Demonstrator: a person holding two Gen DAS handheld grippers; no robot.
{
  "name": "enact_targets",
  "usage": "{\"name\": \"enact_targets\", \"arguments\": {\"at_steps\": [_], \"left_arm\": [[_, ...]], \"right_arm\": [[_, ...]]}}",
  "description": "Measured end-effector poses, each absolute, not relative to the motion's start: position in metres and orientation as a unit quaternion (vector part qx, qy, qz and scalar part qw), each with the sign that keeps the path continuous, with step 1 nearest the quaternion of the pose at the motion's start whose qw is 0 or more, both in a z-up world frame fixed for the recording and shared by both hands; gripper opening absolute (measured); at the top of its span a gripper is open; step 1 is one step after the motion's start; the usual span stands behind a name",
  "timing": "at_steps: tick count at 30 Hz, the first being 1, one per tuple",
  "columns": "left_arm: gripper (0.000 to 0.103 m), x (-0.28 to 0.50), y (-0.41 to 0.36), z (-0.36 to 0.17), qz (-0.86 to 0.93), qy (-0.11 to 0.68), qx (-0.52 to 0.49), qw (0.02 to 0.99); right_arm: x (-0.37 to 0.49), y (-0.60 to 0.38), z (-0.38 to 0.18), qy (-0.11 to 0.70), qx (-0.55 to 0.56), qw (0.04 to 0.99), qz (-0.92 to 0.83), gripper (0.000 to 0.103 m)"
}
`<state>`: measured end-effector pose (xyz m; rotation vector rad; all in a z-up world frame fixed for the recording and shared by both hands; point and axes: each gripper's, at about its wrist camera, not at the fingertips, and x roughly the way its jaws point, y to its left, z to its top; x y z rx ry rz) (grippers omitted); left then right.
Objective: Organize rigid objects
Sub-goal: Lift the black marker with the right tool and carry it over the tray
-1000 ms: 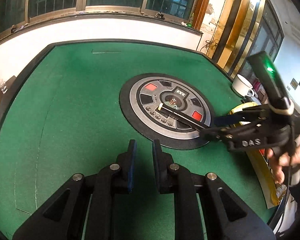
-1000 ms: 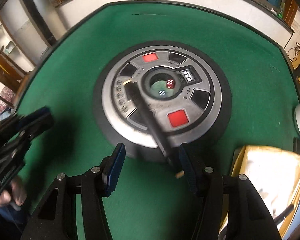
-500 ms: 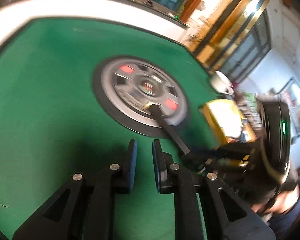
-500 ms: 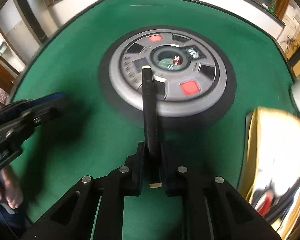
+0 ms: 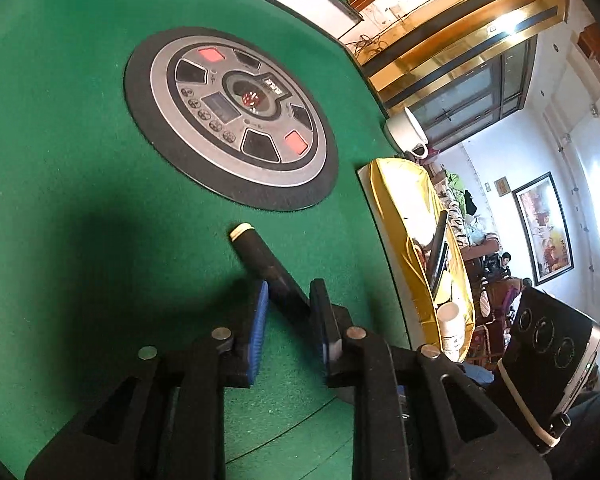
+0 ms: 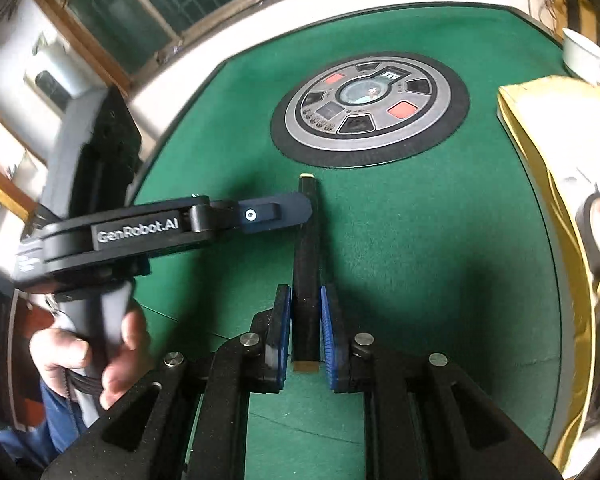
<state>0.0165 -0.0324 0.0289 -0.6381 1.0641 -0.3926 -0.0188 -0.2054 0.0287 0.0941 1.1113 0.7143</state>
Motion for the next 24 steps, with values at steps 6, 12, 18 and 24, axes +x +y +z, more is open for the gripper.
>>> {"name": "enact_targets", "arguments": {"at_steps": [6,12,18,24], "left_arm": [[0.032,0.020,-0.031,0.021,-0.192,0.498,-0.322,0.782],[0.020,0.011,-0.035,0.035,-0.209,0.454,-0.318,0.805],[0.018,0.004,-0.058,0.060,-0.230,0.427,-0.289,0.825],[0.019,0.010,-0.100,0.084,-0.260,0.420,-0.263,0.829]], "right_arm": [[-0.027,-0.216,0.031,0.505,0.077,0.787,0.345,0.013],[-0.049,-0.226,0.036,0.504,0.086,0.781,0.358,0.013],[-0.057,-0.236,0.044,0.481,0.079,0.798,0.353,0.013],[-0.065,-0.268,0.066,0.456,0.071,0.821,0.337,0.013]]}}
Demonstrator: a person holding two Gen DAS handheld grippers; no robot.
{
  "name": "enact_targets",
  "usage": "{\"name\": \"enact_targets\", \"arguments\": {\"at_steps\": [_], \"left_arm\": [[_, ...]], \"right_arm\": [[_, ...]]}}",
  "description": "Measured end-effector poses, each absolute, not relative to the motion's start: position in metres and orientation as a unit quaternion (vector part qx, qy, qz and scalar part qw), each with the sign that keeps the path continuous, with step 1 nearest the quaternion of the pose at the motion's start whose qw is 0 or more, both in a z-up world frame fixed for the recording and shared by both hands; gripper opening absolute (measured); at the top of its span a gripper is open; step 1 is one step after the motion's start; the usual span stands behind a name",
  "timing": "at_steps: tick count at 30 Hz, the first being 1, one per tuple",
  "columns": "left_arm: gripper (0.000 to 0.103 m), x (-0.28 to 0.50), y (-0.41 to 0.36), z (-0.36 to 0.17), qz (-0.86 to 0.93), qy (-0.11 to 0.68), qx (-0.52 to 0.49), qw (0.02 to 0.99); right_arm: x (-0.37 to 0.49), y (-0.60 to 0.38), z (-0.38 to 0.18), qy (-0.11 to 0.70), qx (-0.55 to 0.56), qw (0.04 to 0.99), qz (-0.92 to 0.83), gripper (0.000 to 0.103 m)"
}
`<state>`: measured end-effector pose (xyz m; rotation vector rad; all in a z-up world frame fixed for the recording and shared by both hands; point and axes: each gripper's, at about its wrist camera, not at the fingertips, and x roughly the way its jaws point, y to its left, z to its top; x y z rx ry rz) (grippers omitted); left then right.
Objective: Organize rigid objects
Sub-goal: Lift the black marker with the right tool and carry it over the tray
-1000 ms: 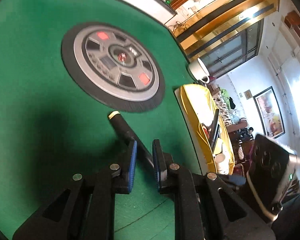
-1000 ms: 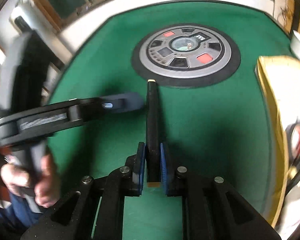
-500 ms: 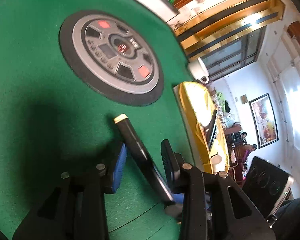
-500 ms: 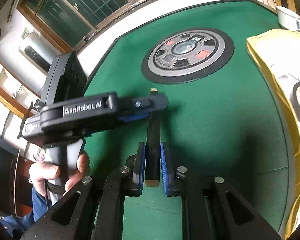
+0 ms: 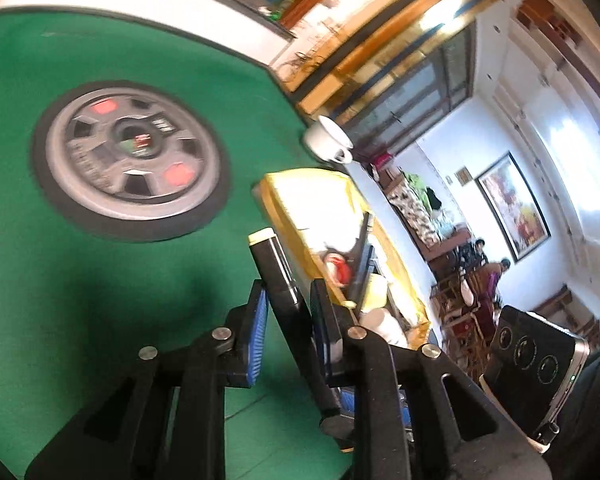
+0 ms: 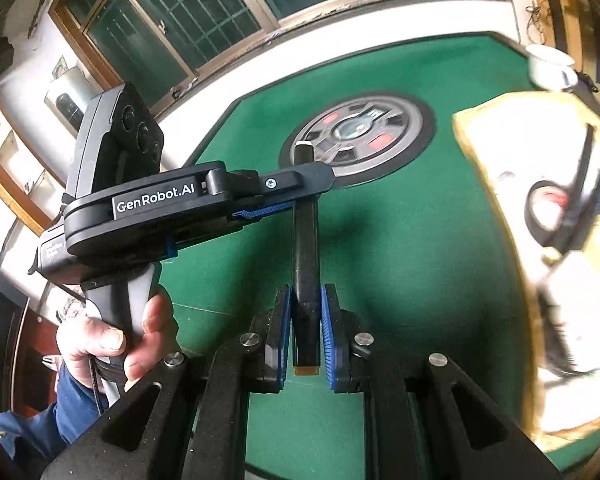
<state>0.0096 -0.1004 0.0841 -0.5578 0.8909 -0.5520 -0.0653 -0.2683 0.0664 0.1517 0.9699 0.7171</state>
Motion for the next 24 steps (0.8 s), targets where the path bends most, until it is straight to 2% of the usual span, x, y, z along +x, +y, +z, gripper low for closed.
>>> {"name": "enact_targets", "arguments": {"at_steps": [11,24], "left_arm": [[0.019,0.040,-0.215,0.108,-0.313,0.440,-0.197,0.818],[0.019,0.069,-0.317,0.079,-0.324,0.494,-0.144,0.794]], "right_arm": [[-0.068,-0.368,0.089,0.422,0.107,0.857,0.276,0.013],[-0.050,-0.455,0.071,0.431,0.139,0.873,0.183,0.013]]}}
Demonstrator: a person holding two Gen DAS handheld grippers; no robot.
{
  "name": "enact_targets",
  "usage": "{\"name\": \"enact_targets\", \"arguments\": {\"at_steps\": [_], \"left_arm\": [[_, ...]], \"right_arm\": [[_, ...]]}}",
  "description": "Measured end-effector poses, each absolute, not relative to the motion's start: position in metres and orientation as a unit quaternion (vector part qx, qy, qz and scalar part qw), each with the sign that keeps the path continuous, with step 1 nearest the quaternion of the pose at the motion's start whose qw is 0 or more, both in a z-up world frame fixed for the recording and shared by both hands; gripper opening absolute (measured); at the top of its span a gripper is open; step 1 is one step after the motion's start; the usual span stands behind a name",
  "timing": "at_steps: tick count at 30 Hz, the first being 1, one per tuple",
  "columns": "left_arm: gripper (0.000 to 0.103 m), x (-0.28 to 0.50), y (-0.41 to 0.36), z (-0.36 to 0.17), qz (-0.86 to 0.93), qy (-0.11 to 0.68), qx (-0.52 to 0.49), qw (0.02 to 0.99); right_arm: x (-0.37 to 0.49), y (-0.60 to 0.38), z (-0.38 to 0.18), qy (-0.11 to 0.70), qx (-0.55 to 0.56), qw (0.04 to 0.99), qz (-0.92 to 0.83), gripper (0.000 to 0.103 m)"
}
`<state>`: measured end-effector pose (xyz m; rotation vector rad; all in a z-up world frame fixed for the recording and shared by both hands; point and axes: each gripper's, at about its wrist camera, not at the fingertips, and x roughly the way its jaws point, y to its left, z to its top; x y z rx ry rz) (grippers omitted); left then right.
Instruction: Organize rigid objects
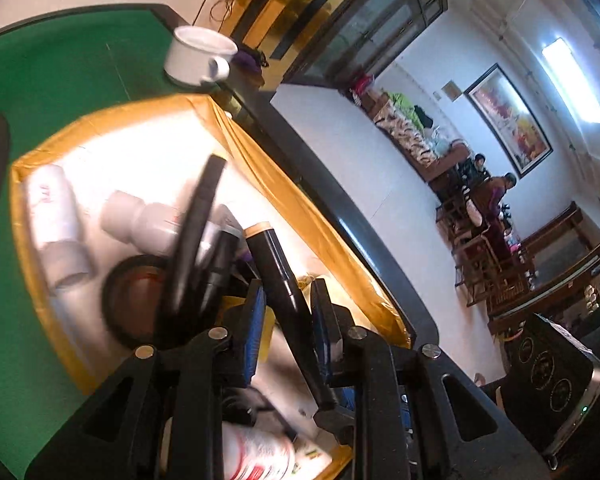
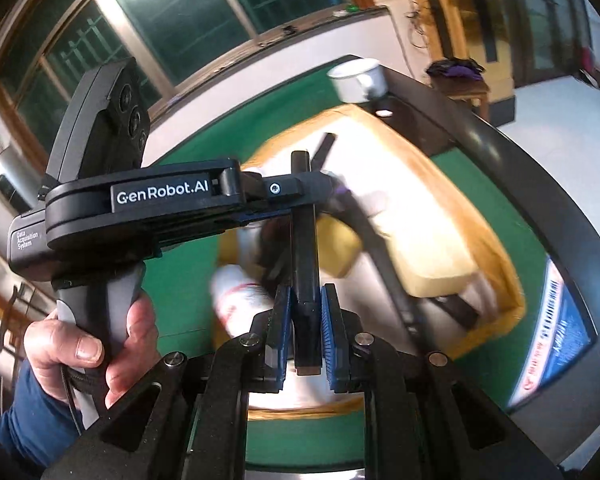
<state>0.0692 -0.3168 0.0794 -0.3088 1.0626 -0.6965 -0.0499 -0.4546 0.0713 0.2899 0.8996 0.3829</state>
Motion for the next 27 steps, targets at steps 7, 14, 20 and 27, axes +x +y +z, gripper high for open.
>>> {"name": "enact_targets", "arguments": {"at_steps": [7,14,20,27], "left_arm": [[0.021,0.053,-0.320,0.087,-0.318,0.492,-0.104,0.804],[0.021,0.022,-0.300,0.112,-0.265,0.434,-0.046,0.860],[0.038,-0.023,-0.259,0.122,-0.170,0.371,0.046,0.912],[0.072,-0.090,-0.210,0.119,-0.076,0.281,0.103,0.951]], "right_arm": [[-0.047,-0.462,0.063,0.428,0.075,0.891,0.128,0.020],[-0.060,-0.465,0.080,0.392,0.054,0.912,0.108,0.048],[-0.076,-0.461,0.095,0.359,0.041,0.931,0.057,0.074],[-0.095,-0.438,0.086,0.349,0.060,0.935,0.007,0.079]]}}
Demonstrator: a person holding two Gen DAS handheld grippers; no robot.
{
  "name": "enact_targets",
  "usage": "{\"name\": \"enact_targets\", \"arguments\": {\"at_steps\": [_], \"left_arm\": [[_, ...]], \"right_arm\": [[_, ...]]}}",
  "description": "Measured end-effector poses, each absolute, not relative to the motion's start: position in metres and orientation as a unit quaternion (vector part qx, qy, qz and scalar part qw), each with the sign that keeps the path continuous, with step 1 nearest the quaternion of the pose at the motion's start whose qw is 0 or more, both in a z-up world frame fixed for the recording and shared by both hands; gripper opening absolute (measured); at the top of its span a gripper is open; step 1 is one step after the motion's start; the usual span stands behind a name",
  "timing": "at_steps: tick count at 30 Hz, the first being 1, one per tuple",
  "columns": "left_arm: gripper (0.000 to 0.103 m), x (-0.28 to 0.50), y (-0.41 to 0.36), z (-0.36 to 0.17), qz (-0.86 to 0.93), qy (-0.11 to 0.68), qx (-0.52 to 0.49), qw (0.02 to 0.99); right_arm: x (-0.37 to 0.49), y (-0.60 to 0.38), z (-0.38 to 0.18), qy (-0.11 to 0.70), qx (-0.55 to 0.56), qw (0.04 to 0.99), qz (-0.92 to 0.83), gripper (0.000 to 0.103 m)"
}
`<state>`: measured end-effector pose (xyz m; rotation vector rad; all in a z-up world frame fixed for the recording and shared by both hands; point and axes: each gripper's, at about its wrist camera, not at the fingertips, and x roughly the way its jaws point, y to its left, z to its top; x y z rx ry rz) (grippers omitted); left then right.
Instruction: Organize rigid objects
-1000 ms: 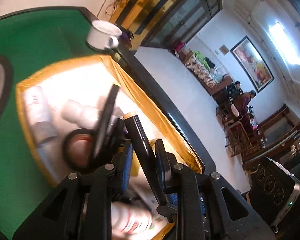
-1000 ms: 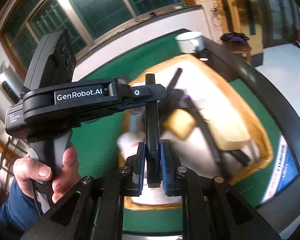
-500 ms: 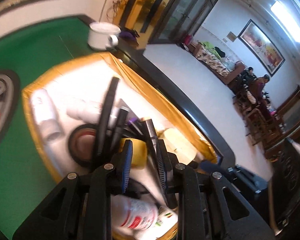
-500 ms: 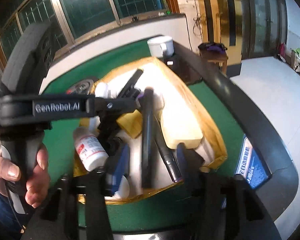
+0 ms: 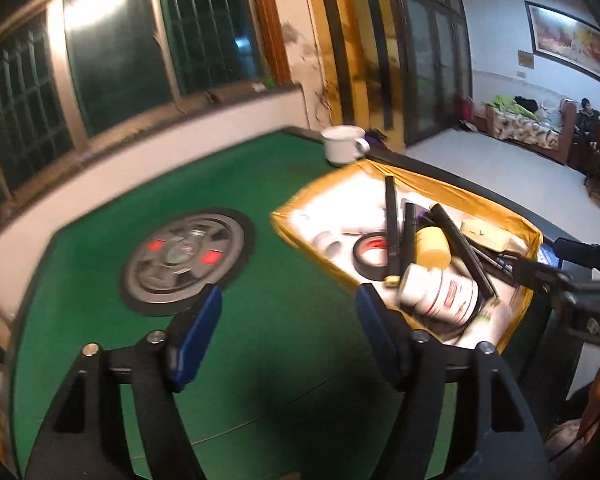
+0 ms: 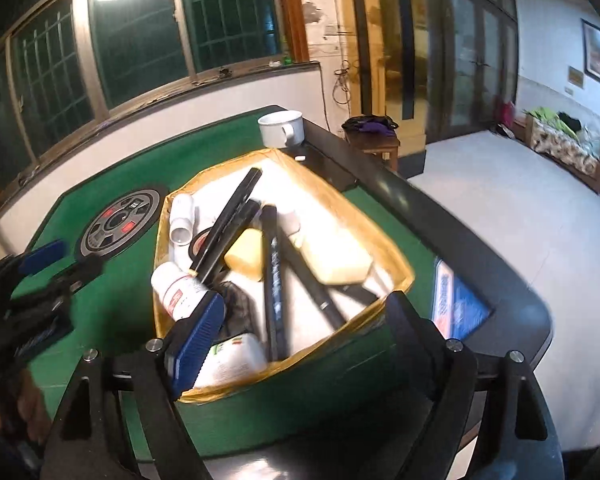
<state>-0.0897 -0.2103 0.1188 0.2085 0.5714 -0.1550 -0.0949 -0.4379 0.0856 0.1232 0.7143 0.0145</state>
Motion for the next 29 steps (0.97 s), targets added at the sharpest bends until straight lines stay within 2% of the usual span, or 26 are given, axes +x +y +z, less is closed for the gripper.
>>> {"name": "enact_targets", "arguments": {"at_steps": [2,5,9,13,23,29], "left_arm": [[0.083,-0.094,-0.206,0.120,-0.069,0.286,0.113,0.949],[0.083,-0.106,-0.208,0.121,-0.055,0.287,0.147,0.945],[0.083,-0.111,-0.206,0.123,-0.087,0.289,0.135,0.944],[0.083,-0.124,-0.212,0.131,-0.074,0.261,0.156,0.950],[0.083,-0.116,-0.215,0.126,-0.104,0.311,0.134,0.935],[0.083,-0.115,-0.210,0.124,-0.089,0.309,0.126,0.938]], "right_arm": [[-0.099,-0.431,0.081,0.335,0.071,0.940,-0.004,0.079],[-0.104,-0.423,0.080,0.326,0.075,0.942,-0.003,0.079],[-0.104,-0.412,0.077,0.333,0.068,0.941,-0.001,0.079],[-0.106,-0.408,0.076,0.338,0.064,0.939,0.000,0.079],[-0.109,-0.414,0.076,0.337,0.072,0.939,0.000,0.079],[-0.114,-0.421,0.079,0.333,0.078,0.940,-0.001,0.079]]}}
